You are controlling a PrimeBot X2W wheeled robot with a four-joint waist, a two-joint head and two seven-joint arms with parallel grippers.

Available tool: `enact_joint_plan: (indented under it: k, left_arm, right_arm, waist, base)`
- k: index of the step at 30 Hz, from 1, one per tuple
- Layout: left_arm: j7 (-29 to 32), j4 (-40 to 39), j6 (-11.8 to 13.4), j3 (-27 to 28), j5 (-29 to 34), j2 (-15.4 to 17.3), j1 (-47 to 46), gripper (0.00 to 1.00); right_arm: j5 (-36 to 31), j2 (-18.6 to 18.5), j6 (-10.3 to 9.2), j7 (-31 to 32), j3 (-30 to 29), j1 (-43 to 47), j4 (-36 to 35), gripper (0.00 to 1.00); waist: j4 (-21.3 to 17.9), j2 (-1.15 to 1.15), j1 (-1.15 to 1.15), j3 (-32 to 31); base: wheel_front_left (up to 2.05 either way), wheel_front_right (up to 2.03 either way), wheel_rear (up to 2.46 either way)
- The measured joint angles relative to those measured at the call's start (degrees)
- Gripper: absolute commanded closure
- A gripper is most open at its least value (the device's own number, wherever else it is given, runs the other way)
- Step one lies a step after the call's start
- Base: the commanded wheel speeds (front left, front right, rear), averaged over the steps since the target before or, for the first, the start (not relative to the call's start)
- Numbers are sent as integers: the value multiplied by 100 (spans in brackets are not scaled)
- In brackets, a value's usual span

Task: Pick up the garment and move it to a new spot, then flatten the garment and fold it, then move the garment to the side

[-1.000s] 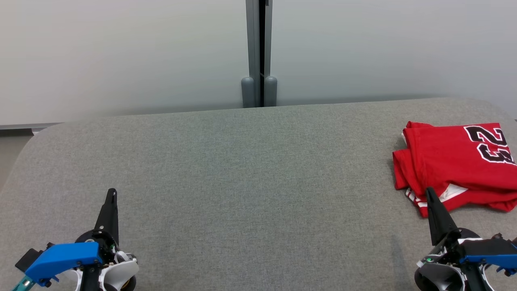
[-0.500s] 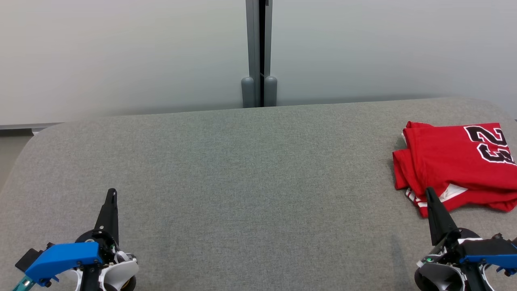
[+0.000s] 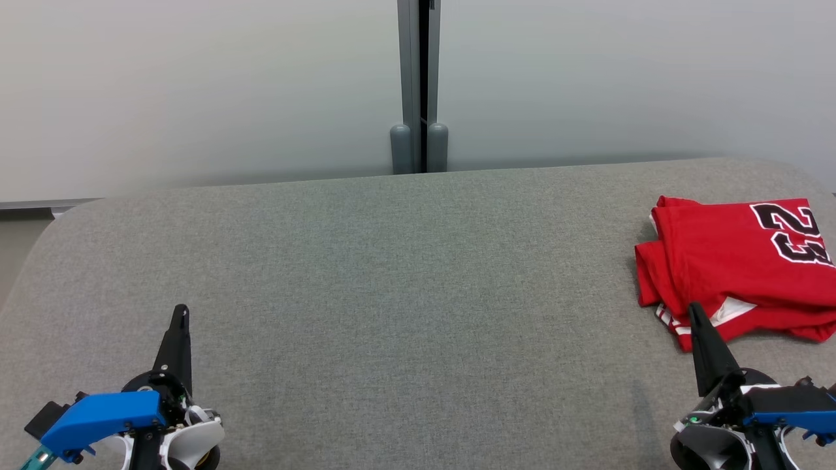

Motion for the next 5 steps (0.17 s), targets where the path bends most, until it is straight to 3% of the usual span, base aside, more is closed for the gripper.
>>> enact_joint_plan:
  k: [5]
  left_arm:
    - [0,-1,0,0,0,0,0,100]
  right_arm:
    - [0,0,-1,0,0,-1,0,100]
  waist:
    - [0,-1,0,0]
  base:
    - [0,0,0]
